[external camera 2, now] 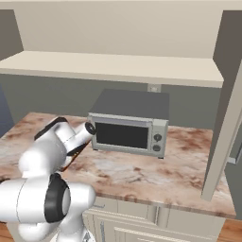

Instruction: Open the cabinet, retrieve the rolling pin, and place it next to the meat on the cutting board to prepare for tenderizing.

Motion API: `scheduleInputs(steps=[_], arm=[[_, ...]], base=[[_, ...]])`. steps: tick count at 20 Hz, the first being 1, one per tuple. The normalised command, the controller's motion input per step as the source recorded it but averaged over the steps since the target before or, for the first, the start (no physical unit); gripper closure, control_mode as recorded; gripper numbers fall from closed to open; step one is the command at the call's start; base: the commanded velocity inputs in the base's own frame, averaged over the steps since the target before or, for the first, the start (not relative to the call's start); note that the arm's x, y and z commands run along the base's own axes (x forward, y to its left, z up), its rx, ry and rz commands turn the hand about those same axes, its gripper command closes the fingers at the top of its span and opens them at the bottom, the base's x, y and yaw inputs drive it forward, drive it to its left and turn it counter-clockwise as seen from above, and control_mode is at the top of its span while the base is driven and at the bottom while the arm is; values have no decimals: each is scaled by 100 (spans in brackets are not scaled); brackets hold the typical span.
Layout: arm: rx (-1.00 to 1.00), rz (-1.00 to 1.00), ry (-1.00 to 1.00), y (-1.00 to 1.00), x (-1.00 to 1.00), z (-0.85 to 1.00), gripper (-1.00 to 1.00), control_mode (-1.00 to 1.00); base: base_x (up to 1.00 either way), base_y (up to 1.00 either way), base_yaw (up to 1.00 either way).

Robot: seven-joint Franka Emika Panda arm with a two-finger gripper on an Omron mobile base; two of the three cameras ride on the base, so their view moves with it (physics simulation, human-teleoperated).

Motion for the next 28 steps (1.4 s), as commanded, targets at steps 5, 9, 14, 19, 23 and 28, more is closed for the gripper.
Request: scheduleInputs(steps=[5,9,14,19,23,28], arm=[[0,0,0,0,21,-18,100,-100],[0,0,0,0,13,-11,100,-100],[0,0,0,0,11,-21,-100,-100],[0,2,0,4,13,-24,-100,-100],[0,3,0,3,6,-17,-100,-100],[2,4,-7,0,-2,12,-100,-100]], base=[[0,0,0],[0,0,0],[0,0,0],[0,0,0],[0,0,0],[0,0,0]])
